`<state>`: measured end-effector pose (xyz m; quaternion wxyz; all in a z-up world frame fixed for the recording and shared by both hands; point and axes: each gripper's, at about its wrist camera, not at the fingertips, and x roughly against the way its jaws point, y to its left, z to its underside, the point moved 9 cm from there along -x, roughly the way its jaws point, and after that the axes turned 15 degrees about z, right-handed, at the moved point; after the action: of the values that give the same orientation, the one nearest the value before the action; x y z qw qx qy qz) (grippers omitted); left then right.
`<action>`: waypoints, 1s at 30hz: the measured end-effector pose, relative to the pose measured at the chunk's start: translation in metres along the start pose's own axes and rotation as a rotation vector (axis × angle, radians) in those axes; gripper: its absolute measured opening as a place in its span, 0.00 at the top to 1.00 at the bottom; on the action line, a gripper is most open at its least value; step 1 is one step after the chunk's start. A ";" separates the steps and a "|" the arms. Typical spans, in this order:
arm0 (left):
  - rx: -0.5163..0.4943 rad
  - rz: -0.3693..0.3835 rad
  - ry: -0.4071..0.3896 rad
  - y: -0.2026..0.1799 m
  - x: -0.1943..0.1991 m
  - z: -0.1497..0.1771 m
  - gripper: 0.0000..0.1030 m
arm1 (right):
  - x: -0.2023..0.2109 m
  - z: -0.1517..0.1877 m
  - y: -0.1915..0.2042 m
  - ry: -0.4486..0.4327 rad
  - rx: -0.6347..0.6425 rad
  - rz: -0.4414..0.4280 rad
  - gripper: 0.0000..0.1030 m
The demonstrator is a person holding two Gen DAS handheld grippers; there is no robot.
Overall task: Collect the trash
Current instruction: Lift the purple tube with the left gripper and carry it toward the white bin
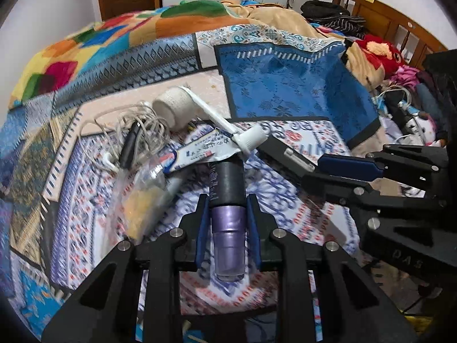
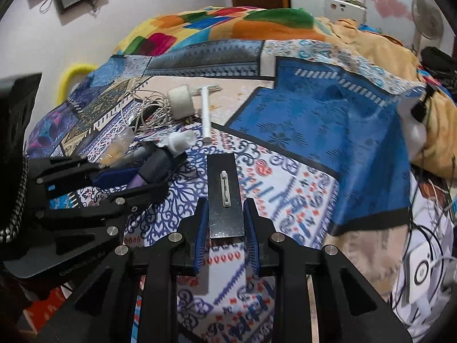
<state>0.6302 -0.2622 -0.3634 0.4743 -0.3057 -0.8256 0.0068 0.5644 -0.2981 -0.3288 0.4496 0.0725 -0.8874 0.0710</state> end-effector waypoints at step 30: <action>0.047 -0.011 -0.194 -0.075 0.191 -0.002 0.76 | 0.182 -0.028 0.009 -0.185 -0.029 0.032 0.78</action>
<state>0.5252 -0.2261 -0.1912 0.3992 -0.2878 -0.8689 0.0533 0.4789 -0.2955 -0.1660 0.3656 0.0579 -0.9271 0.0584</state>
